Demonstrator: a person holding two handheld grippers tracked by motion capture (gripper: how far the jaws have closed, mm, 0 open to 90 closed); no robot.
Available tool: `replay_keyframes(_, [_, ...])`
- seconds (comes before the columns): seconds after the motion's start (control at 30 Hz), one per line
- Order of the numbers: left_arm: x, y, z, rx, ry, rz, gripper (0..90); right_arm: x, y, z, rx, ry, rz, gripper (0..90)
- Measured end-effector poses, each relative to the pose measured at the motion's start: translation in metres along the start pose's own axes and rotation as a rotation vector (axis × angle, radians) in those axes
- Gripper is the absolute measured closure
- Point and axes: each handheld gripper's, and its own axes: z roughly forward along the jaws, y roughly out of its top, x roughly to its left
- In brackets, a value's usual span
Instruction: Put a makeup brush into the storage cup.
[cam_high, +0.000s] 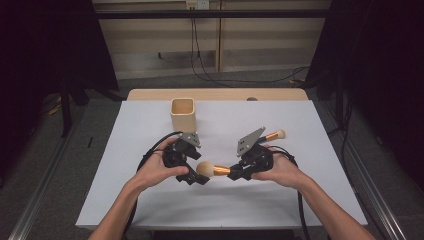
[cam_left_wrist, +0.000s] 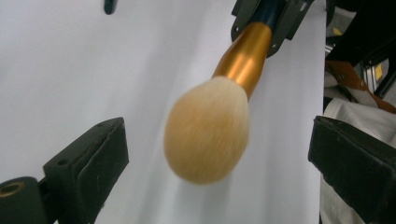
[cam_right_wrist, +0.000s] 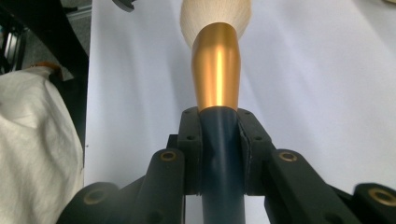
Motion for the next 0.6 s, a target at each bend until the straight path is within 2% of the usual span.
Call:
replay_keyframes(0.2, [0.001,-0.009,-0.006,-0.048,0.033,-0.039,4.4,-0.002,-0.004,-0.004,-0.050,-0.016,0.036,74.5])
replay_keyframes(0.23, [0.002,-0.010,-0.007,-0.047,0.031,-0.033,4.2,-0.002,-0.005,-0.005,-0.057,-0.015,0.041,74.5])
replay_keyframes(0.37, [0.002,-0.013,-0.009,-0.081,0.047,-0.050,4.2,-0.003,-0.006,-0.008,-0.068,-0.033,0.054,74.5])
replay_keyframes(0.5, [0.002,-0.016,-0.011,-0.133,0.066,-0.066,3.9,-0.005,-0.006,-0.011,-0.111,-0.043,0.065,74.4])
replay_keyframes(0.6, [0.001,-0.019,-0.012,-0.167,0.087,-0.062,3.9,-0.005,-0.007,-0.011,-0.135,-0.051,0.072,74.5])
